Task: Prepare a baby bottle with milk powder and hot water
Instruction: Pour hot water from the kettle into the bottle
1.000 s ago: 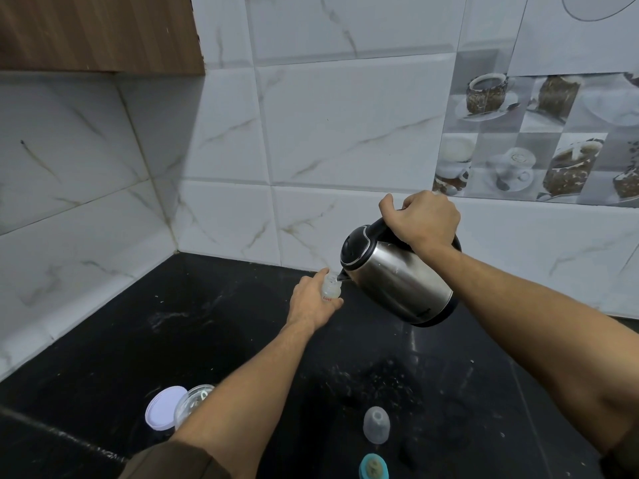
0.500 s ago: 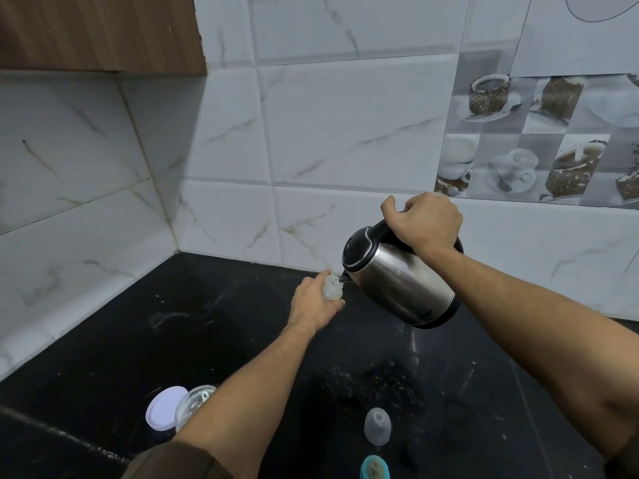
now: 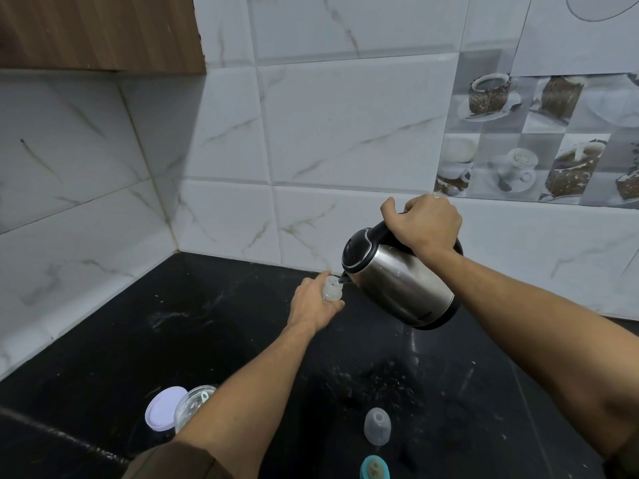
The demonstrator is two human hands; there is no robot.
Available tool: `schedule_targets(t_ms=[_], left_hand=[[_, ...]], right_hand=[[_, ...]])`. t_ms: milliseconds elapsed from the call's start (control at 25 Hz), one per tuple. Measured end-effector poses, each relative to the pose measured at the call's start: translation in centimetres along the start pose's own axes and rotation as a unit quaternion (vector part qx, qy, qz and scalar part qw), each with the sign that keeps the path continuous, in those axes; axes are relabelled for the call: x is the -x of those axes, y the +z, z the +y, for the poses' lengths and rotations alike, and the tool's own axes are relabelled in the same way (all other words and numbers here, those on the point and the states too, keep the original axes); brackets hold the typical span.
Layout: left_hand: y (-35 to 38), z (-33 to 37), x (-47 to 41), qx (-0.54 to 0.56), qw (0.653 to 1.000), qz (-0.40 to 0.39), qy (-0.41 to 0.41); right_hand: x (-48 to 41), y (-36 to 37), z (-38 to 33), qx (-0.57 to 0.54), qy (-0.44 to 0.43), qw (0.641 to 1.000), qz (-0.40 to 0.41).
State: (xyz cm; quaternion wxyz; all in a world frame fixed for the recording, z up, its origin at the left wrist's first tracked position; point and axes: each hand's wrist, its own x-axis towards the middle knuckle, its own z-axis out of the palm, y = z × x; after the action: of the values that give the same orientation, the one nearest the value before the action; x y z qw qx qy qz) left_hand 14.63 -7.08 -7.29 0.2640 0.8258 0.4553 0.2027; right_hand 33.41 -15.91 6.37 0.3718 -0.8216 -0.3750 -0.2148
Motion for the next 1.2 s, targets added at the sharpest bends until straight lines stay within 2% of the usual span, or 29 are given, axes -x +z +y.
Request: schedule_targets(t_ms=[1200], left_hand=[[0.27,-0.06,-0.14,0.006,1.000,-0.005,-0.004]], right_hand=[[0.07,-0.16,-0.10,-0.002,0.001,1.000,0.005]])
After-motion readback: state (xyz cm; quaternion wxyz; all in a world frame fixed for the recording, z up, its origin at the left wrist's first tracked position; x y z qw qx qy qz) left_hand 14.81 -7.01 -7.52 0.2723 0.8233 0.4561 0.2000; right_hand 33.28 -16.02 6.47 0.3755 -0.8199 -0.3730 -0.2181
